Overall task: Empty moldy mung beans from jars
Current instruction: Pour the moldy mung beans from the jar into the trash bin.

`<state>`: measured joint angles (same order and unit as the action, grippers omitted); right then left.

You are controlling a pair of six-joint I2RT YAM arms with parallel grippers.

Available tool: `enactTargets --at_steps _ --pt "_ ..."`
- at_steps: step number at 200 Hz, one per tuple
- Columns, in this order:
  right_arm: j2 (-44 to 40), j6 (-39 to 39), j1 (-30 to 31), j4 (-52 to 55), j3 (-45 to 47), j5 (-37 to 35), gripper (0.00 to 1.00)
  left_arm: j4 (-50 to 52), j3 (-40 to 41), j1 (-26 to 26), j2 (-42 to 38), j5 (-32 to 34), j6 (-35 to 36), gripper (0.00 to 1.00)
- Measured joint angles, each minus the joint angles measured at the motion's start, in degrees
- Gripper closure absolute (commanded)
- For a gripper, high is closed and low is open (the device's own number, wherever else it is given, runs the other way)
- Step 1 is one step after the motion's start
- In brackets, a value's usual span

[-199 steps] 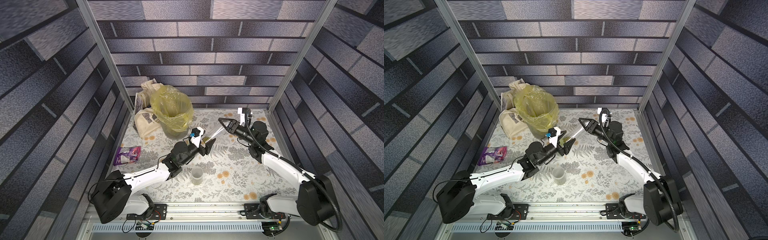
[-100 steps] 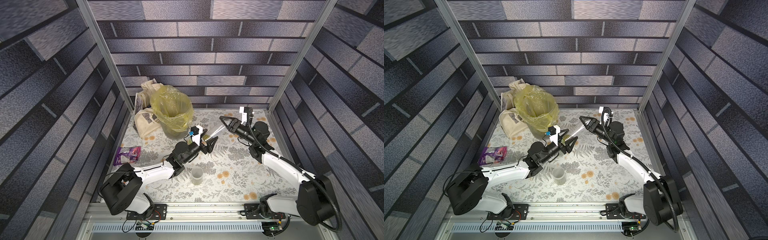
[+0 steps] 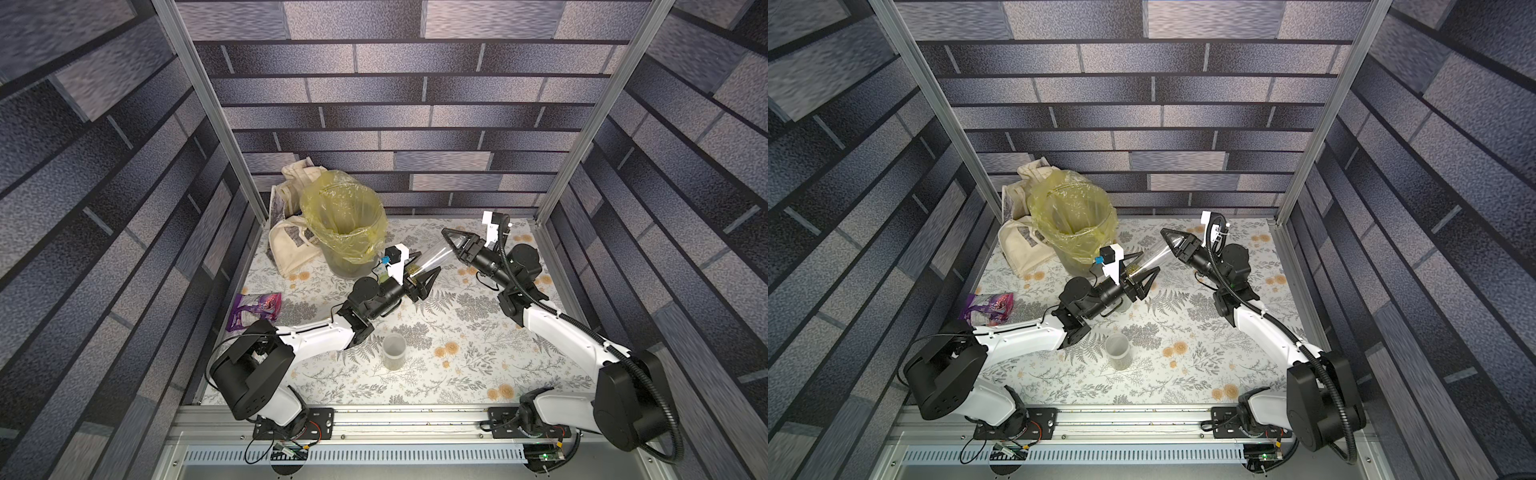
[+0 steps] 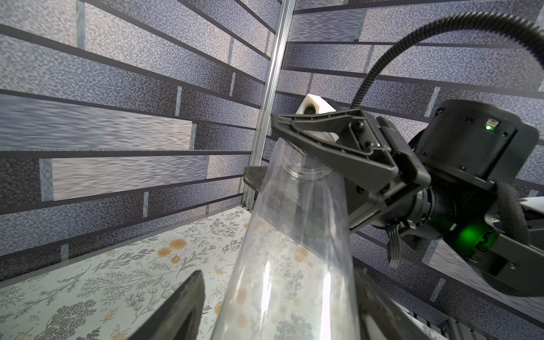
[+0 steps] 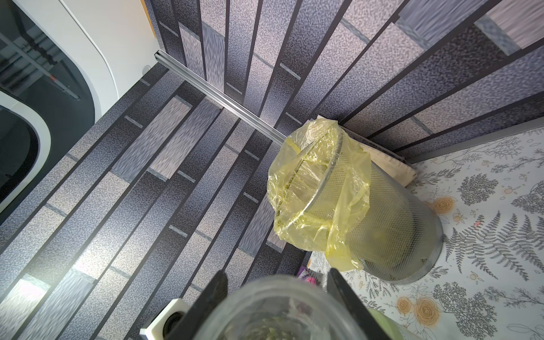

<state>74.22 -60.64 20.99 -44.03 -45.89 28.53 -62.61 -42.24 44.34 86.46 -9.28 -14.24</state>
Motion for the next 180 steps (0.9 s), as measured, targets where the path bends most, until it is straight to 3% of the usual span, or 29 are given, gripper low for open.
enactTargets --at_steps 62,133,180 --pt "1.49 -1.33 -0.39 -2.25 0.57 -0.02 0.67 -1.27 -1.11 -0.59 2.01 -1.46 -0.87 0.25" --pt "2.01 -2.82 -0.66 -2.64 0.74 0.15 0.67 -1.86 -1.84 -0.94 2.86 -4.59 -0.87 0.37" --pt "2.03 -3.06 -0.76 -2.99 0.74 0.28 0.58 -3.06 -1.86 -0.94 3.39 -5.31 -0.9 0.4"
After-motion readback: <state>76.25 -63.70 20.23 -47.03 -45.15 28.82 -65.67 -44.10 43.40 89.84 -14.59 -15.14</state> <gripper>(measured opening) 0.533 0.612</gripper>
